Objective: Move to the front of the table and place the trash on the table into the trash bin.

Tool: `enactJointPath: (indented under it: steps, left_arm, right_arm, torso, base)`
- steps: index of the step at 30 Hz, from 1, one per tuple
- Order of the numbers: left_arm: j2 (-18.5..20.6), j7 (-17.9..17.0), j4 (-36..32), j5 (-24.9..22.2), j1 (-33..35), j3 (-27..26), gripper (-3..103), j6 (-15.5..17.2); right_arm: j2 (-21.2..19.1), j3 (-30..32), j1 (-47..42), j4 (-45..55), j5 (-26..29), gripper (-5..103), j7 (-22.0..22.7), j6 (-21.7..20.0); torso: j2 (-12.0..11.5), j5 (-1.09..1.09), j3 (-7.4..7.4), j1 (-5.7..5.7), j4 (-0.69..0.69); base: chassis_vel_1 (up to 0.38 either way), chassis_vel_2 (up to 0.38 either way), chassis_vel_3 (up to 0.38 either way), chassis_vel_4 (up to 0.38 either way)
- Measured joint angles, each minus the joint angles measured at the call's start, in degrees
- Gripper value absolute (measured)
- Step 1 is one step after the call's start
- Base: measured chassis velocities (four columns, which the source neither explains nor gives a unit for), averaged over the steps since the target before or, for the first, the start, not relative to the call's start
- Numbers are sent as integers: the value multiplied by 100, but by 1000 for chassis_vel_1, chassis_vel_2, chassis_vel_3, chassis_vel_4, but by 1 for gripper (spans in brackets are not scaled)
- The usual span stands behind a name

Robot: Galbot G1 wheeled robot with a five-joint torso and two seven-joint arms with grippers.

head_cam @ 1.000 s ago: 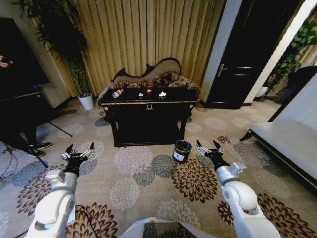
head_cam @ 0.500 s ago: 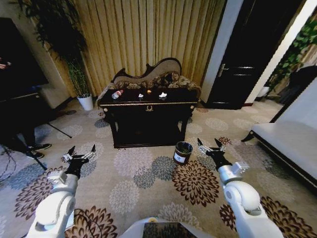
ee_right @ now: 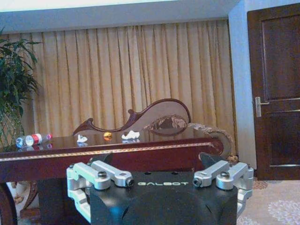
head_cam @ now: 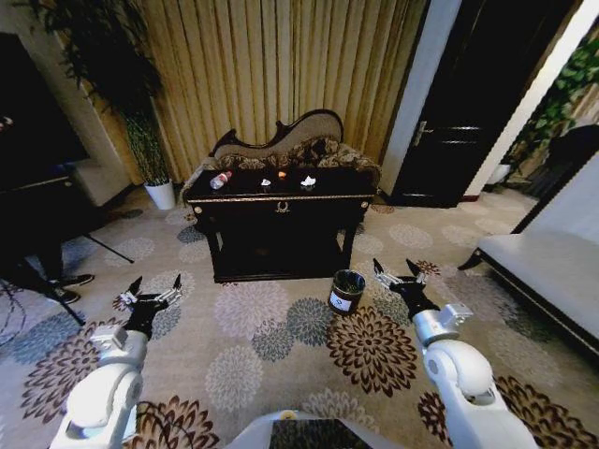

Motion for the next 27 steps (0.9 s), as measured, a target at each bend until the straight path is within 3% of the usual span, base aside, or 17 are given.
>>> enactJointPath:
  steps: [27]
  left_arm:
    - [-8,22,52,-7,-61,8,100,-27]
  right_arm:
    - [-170,-58,92,232,119,100,0,-76]
  torso:
    - [0,0,0,0,0]
  base:
    - [-103,93,103,-95]
